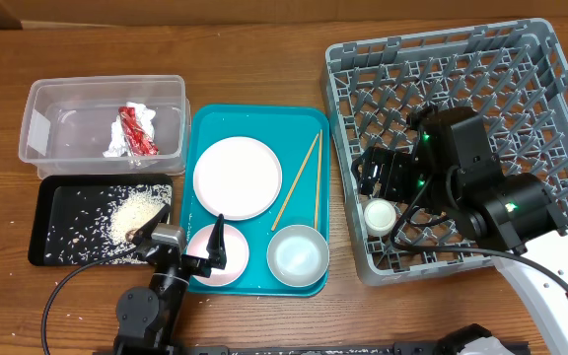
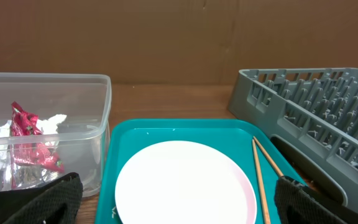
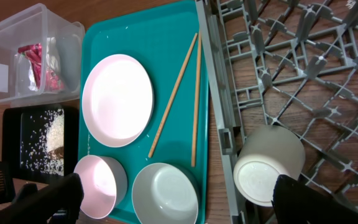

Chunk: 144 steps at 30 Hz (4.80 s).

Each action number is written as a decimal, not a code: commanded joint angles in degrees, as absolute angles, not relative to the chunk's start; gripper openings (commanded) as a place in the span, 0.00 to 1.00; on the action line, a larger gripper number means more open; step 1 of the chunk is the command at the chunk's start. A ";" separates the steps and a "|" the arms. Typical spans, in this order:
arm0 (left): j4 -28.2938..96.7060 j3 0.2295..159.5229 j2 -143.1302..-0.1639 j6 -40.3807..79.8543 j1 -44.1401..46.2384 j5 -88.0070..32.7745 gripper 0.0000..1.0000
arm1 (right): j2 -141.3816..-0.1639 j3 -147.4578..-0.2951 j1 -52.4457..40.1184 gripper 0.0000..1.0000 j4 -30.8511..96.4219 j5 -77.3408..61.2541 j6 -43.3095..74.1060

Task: Sort waste into correct bins and load items into the dishwasher
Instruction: 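Reach the right gripper to the pink bowl and grasp its rim, then lift the pink bowl and stand it in the grey rack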

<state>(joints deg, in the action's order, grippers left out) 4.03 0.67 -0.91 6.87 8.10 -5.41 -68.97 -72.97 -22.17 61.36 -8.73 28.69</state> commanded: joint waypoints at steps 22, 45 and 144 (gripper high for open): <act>3.90 0.27 -0.25 6.81 7.42 -5.80 1.00 | -68.88 -73.12 -22.44 1.00 53.54 -14.46 29.12; 3.90 0.27 -0.25 6.81 7.42 -5.80 1.00 | -103.13 -73.12 -55.02 0.65 36.25 -12.03 26.33; 3.90 0.27 -0.27 6.81 7.42 -5.80 1.00 | -104.57 -77.38 -21.58 0.04 55.29 79.94 10.17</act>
<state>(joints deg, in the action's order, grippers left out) 4.03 0.67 -0.91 6.87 7.77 -5.41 -103.79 -77.56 -21.21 55.88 73.12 10.98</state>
